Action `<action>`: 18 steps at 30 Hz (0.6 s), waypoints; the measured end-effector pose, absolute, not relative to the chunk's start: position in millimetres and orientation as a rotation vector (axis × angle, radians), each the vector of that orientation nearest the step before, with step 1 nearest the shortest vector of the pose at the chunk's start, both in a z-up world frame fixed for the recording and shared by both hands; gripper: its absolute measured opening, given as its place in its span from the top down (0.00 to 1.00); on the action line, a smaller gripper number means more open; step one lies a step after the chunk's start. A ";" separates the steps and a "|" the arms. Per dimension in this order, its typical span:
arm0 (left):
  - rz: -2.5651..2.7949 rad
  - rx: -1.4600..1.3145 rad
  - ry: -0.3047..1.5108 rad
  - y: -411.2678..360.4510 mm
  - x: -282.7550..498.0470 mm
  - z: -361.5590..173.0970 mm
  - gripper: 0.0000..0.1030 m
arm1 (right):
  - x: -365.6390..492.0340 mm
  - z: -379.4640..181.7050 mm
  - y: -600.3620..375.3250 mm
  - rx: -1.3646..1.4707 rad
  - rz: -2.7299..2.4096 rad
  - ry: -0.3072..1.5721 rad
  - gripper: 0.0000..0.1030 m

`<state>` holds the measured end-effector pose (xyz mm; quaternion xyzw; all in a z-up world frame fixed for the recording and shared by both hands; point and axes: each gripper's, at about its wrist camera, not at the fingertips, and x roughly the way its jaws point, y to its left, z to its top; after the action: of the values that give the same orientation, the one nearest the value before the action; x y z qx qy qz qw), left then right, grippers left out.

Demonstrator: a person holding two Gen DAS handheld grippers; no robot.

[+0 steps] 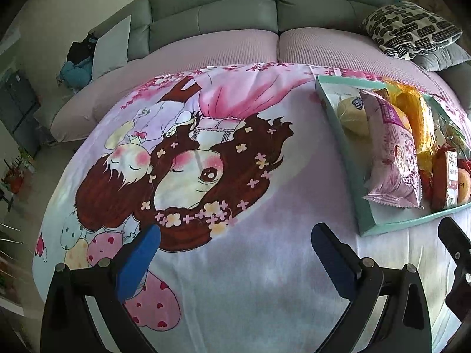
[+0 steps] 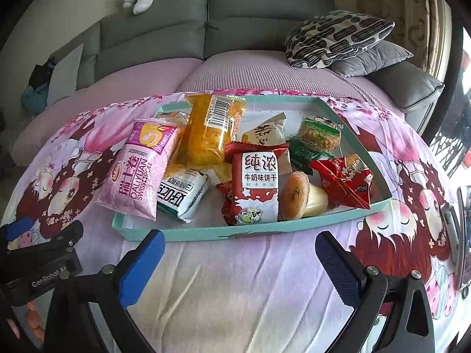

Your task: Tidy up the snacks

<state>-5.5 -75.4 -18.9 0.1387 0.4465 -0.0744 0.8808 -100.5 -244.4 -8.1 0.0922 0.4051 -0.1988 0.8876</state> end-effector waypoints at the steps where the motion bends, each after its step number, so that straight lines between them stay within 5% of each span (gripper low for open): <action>1: -0.155 0.288 0.932 -75.4 -5.1 -19.4 0.01 | -100.0 -8.2 -244.6 0.191 -0.413 0.843 0.00; 18: -0.165 0.267 0.962 -73.2 -0.8 -23.2 0.01 | -96.6 -11.4 -239.6 0.167 -0.413 0.856 0.00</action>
<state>-0.8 -73.2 -23.2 0.1281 0.4608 -0.0792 0.8746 -96.6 -239.6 -11.4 0.0804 0.4118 -0.1986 0.8857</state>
